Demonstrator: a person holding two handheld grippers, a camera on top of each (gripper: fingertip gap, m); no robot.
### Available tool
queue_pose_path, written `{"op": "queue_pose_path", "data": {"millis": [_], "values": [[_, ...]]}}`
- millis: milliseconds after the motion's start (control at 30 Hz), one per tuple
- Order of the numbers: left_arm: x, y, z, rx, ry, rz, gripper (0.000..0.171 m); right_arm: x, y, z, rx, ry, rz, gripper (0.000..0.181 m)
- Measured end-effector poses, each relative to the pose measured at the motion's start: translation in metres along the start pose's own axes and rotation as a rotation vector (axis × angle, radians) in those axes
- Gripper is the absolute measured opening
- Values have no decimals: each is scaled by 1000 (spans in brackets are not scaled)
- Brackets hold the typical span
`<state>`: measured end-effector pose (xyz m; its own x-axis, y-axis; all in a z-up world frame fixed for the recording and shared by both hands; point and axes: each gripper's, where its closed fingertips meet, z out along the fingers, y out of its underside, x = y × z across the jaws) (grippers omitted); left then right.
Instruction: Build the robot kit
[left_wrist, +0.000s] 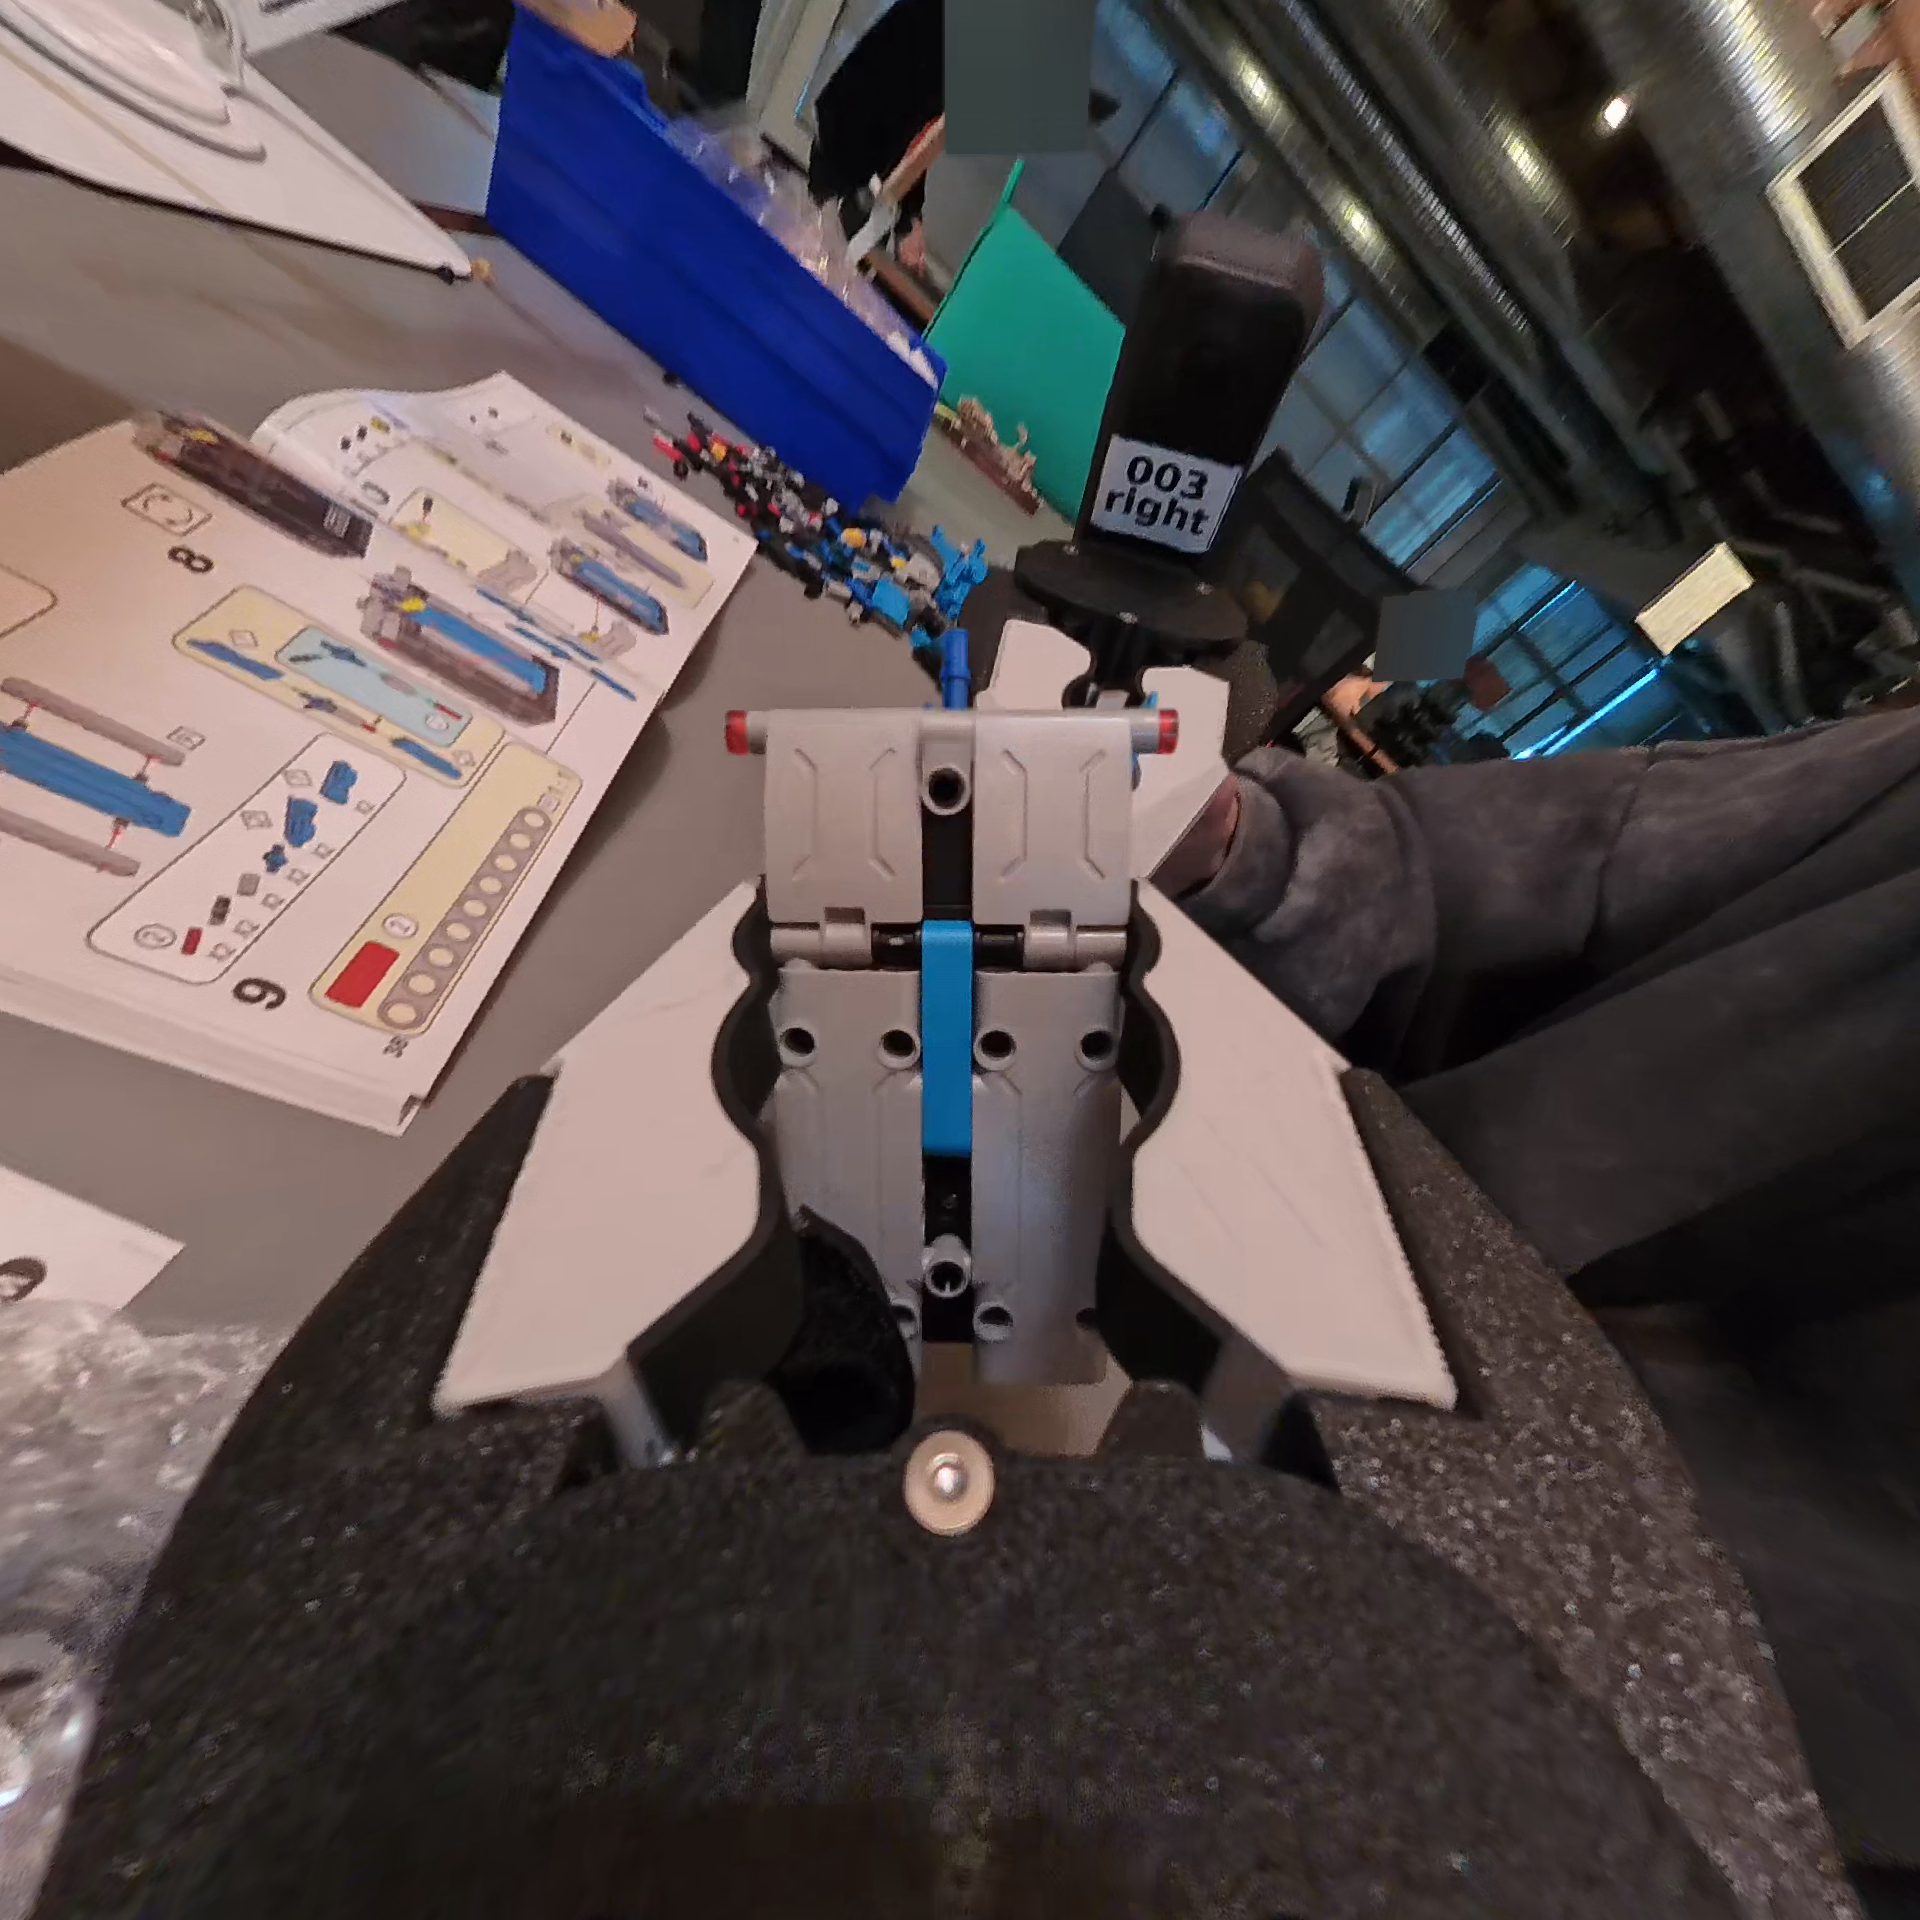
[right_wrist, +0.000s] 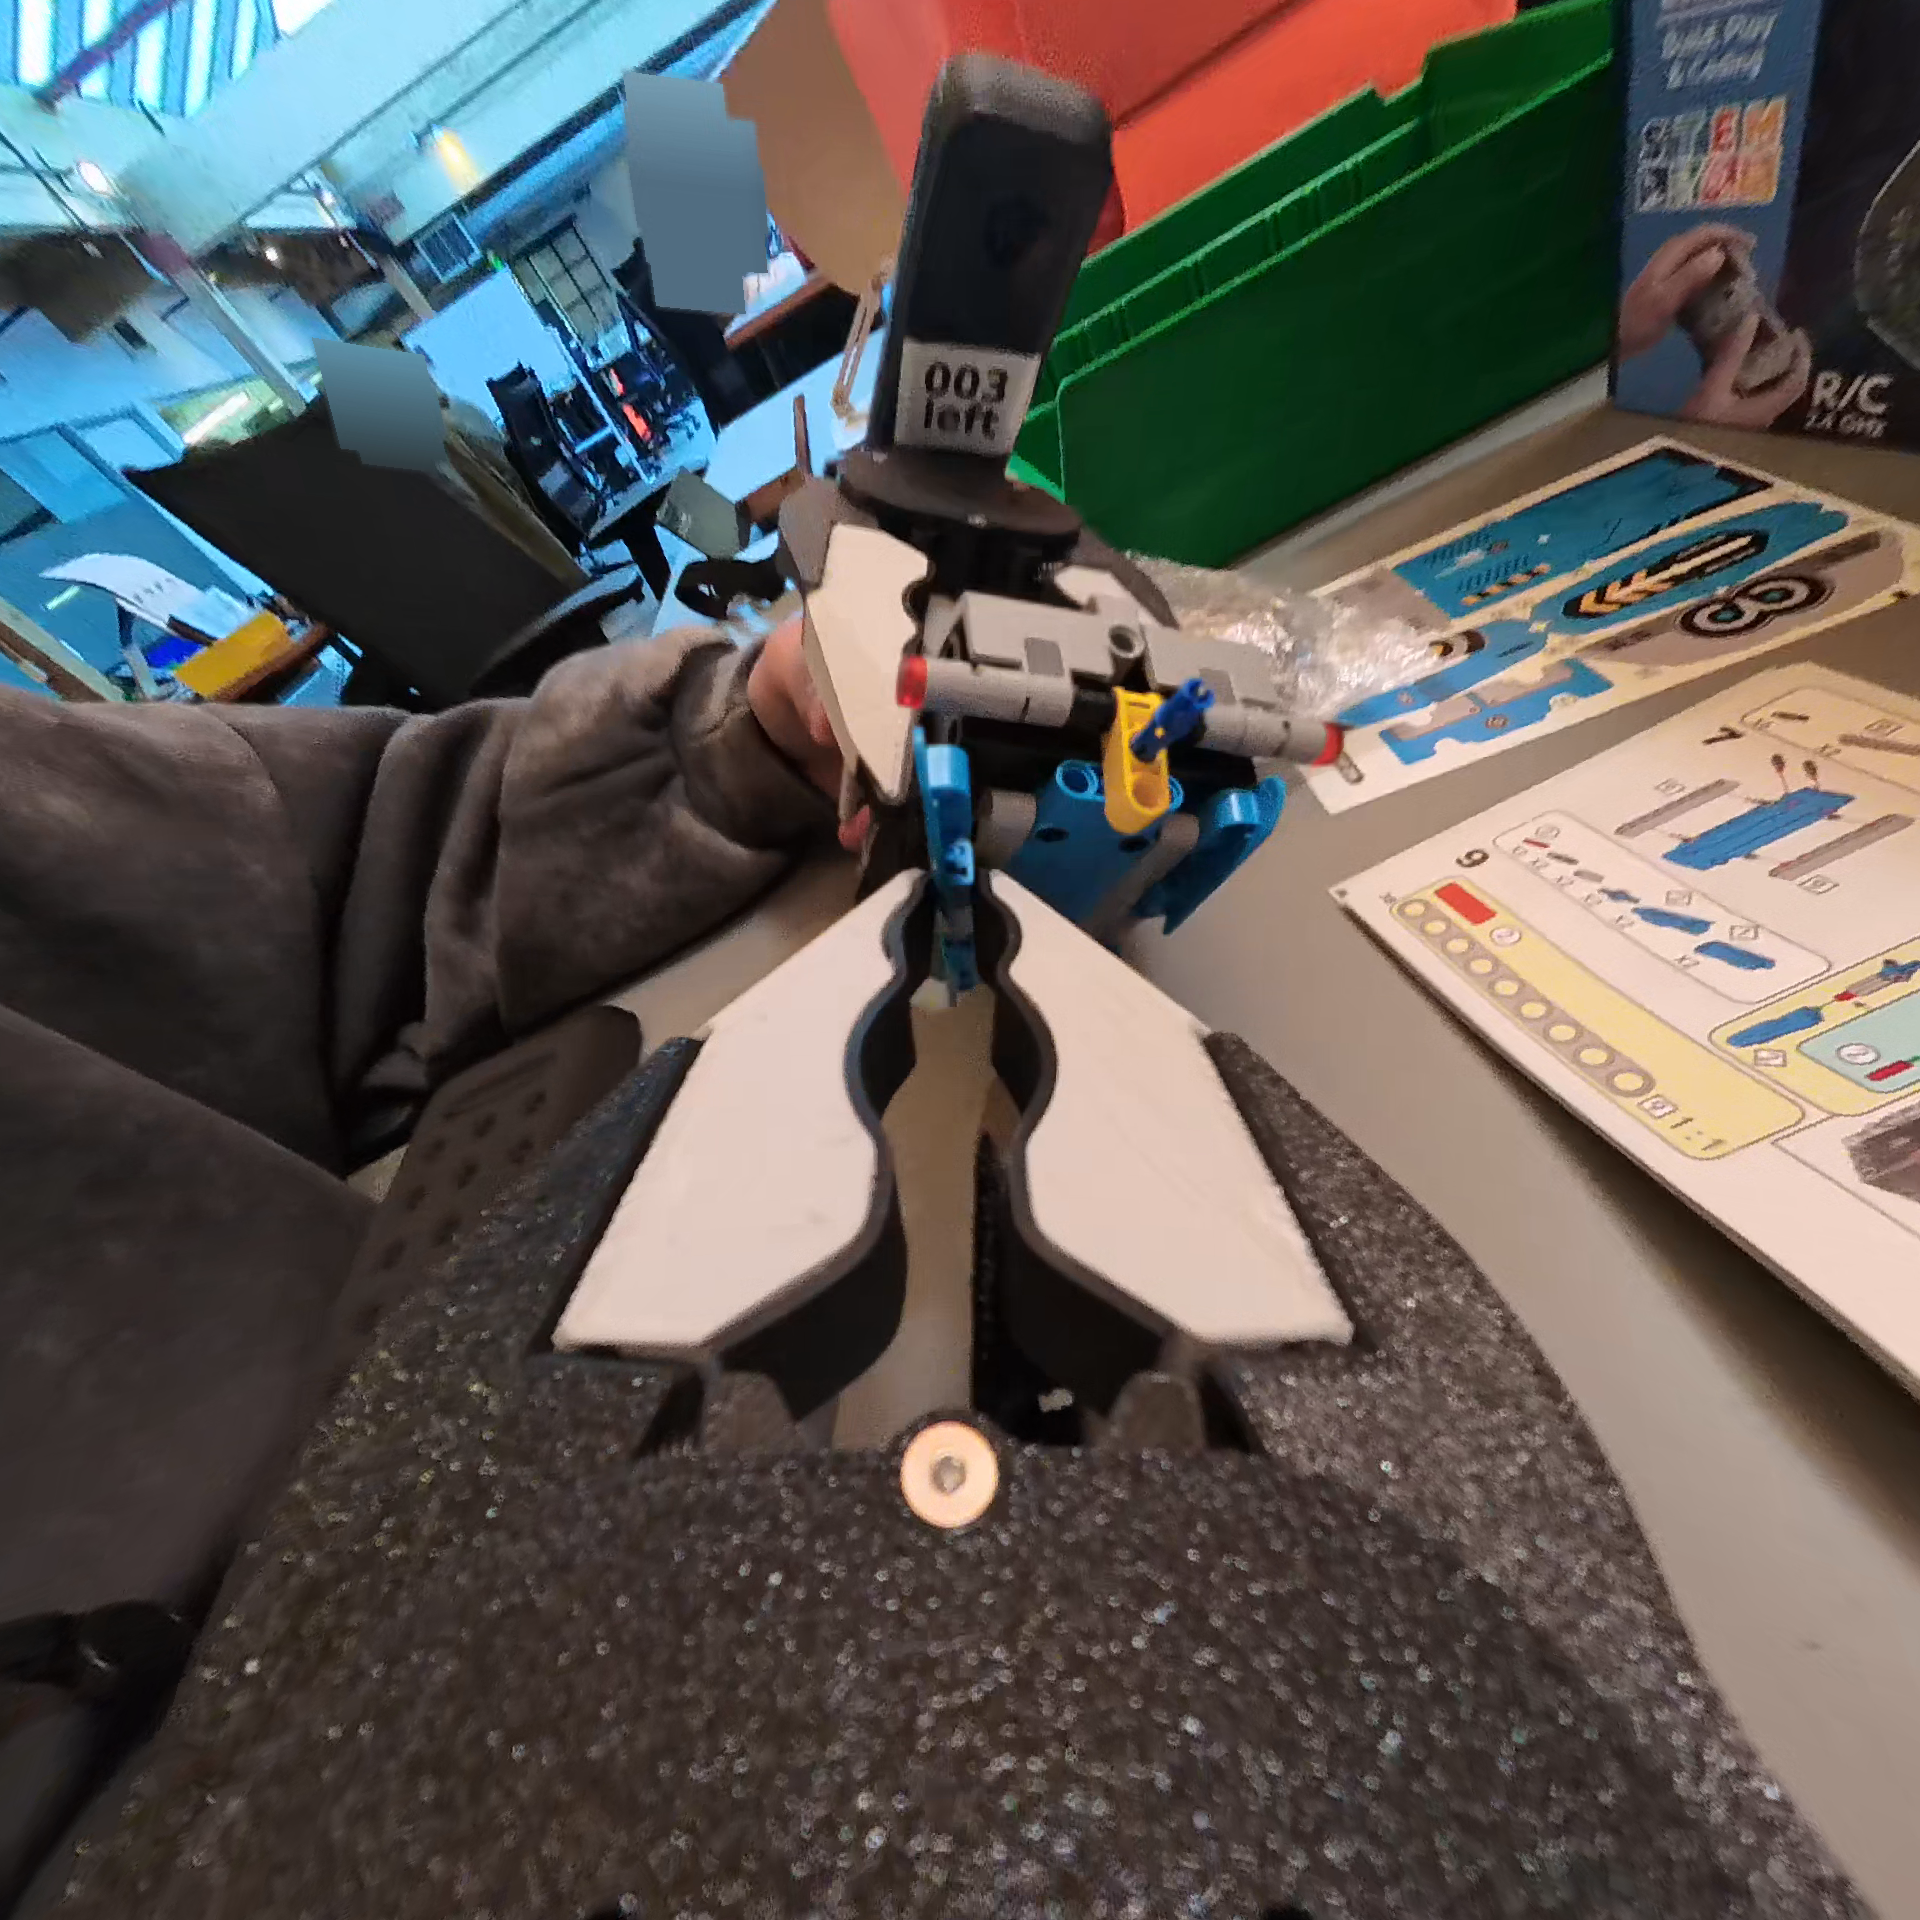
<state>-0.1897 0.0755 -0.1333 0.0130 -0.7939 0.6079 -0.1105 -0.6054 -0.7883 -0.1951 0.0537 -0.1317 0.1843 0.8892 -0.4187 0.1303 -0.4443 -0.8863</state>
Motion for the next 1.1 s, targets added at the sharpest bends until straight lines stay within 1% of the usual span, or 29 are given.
{"op": "queue_pose_path", "data": {"millis": [67, 167, 233, 300, 533, 633, 700, 767, 900, 1000, 1100], "values": [[2, -1, 1, 15, 14, -5, 64, 0, -5, -3, 16, 5, -6, 6], [2, 3, 3, -8, 10, 17, 64, 0, -8, -6, 22, 9, -8, 7], [2, 10, 4, -44, -3, 61, 65, 0, -10, -7, 29, 8, -7, 7], [3, 22, 6, -119, -10, 90, 65, -1, -12, -9, 38, -1, 5, 6], [8, 28, 2, -156, -25, 196, 65, -10, -11, -5, 16, -37, 9, 7], [12, 32, 2, -187, -47, 324, 65, -13, -16, -6, 43, -72, 71, 7], [12, 33, 2, -194, -65, 380, 65, -14, -14, -7, 32, -73, 66, 7], [10, 31, 0, -186, -59, 352, 65, -18, -10, -9, 12, -72, 30, 6], [7, 29, -3, -170, -55, 304, 65, -15, 16, -8, -66, -45, 1, 7], [7, 29, -3, -170, -56, 297, 65, -12, 12, -2, -33, -35, 24, 6], [4, 26, -4, -155, -58, 249, 65, -11, 17, 4, -65, -39, 28, 7]]}}
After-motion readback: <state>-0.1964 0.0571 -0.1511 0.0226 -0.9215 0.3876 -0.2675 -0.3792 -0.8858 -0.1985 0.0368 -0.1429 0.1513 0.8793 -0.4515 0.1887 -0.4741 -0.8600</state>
